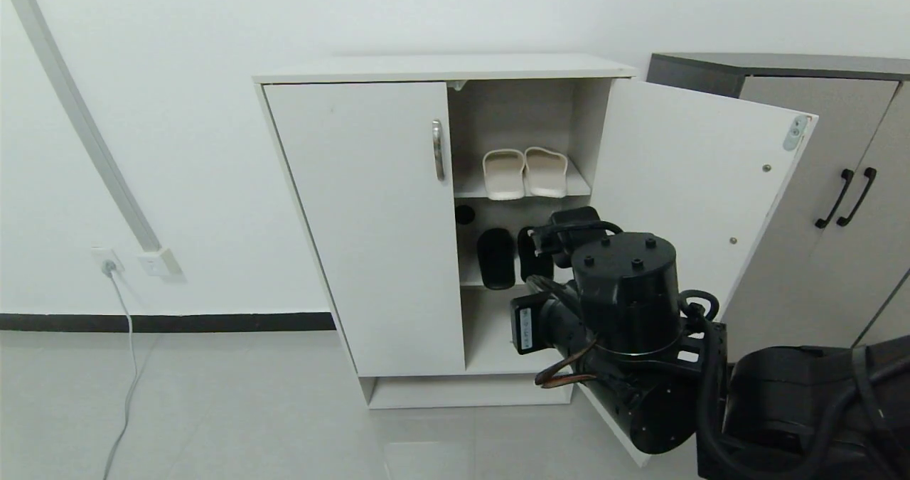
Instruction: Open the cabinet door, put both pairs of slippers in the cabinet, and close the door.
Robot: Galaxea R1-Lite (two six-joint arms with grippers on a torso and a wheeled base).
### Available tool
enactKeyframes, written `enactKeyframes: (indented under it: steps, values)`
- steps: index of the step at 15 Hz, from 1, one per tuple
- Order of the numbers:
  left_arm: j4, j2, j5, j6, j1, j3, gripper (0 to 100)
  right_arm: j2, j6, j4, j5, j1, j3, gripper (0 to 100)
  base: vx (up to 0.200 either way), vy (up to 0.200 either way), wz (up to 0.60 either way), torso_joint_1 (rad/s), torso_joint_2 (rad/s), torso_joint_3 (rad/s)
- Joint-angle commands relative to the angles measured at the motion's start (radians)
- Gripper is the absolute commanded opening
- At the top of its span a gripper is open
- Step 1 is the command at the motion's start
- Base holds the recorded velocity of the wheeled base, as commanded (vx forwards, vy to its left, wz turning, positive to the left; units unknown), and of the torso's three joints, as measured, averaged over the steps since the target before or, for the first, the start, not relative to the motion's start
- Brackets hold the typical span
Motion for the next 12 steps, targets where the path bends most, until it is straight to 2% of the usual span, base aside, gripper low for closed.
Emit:
enactKeyframes:
  steps: [1,4,12]
  values:
    - [0.0,0.001,0.0,-0.001,0.0,-0.001,0,0.024,0.001,-0.014,0.003,-0.017,0.02,0,0.0,0.0,0.0,0.0,0.0,0.0]
    - [0.0,0.001,0.002,-0.003,0.0,0.001,0,0.038,-0.002,-0.075,0.068,-0.053,0.056,0,0.0,0.0,0.0,0.0,0.0,0.0]
    - [0.0,0.001,0.002,-0.003,0.0,0.001,0,0.041,-0.01,-0.08,0.072,-0.053,0.088,0,0.0,0.0,0.0,0.0,0.0,0.0]
